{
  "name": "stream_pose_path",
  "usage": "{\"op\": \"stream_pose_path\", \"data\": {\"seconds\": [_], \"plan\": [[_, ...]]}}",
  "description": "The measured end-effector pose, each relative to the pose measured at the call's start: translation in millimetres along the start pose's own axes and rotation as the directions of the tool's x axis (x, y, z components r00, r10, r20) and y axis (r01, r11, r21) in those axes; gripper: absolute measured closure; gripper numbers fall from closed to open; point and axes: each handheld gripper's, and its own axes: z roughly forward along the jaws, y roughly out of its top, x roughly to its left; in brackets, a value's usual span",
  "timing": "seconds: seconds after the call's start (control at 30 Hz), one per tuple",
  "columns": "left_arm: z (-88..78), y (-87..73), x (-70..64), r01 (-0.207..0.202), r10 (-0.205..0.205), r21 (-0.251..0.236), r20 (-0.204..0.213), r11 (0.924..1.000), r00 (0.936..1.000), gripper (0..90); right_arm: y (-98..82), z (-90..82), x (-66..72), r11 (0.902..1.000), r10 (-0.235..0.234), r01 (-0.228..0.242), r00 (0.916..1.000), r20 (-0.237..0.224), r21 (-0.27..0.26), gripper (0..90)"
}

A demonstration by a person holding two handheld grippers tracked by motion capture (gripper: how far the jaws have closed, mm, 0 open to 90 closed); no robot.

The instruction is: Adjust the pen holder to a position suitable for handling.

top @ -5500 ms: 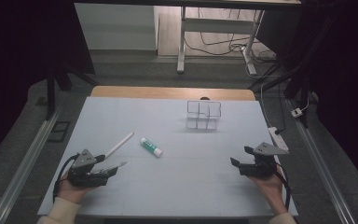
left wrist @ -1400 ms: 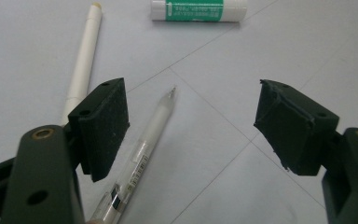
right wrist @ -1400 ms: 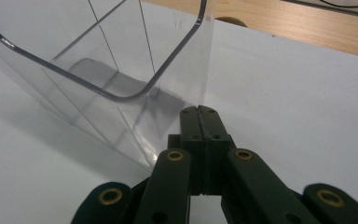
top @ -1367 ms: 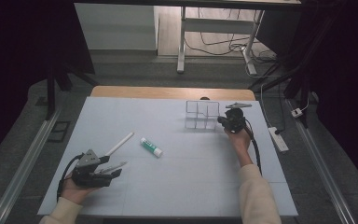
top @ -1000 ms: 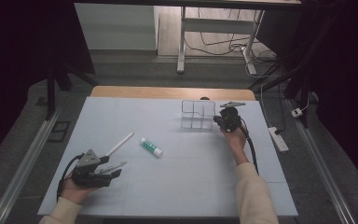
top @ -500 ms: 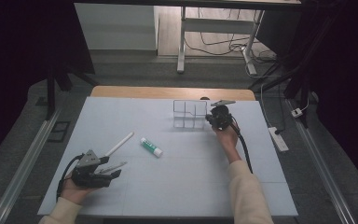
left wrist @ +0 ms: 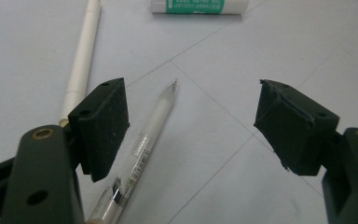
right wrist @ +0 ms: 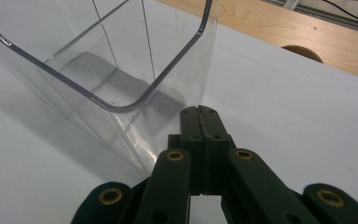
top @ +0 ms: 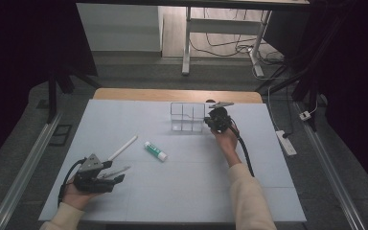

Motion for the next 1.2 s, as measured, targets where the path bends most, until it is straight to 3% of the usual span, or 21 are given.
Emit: {"op": "stream_pose_path", "data": {"seconds": [0.23, 0.67, 0.87, 1.2], "plan": [[0.1, 0.0, 0.2, 0.000, 0.000, 0.001, 0.001, 1.0000, 1.0000, 25.5, 4.8, 2.0, 7.2, 0.9997, -0.025, 0.025, 0.9996, -0.008, -0.001, 88.8], [-0.6, -0.6, 1.4, 0.006, -0.006, -0.001, -0.002, 1.0000, 1.0000, 25.4, 3.2, 1.3, 7.6, 0.9997, -0.026, 0.026, 0.9995, -0.015, -0.001, 88.8], [-0.4, -0.8, 1.6, 0.006, -0.006, -0.001, -0.005, 1.0000, 1.0000, 25.4, -2.5, -13.9, 2.6, 0.9997, -0.007, 0.007, 0.9995, -0.029, -0.024, 88.9], [0.2, -1.2, 2.0, 0.007, -0.007, 0.003, -0.013, 1.0000, 0.9999, 25.4, -23.2, -51.4, 2.8, 0.9971, -0.057, 0.054, 0.9969, -0.054, -0.054, 88.9]]}}
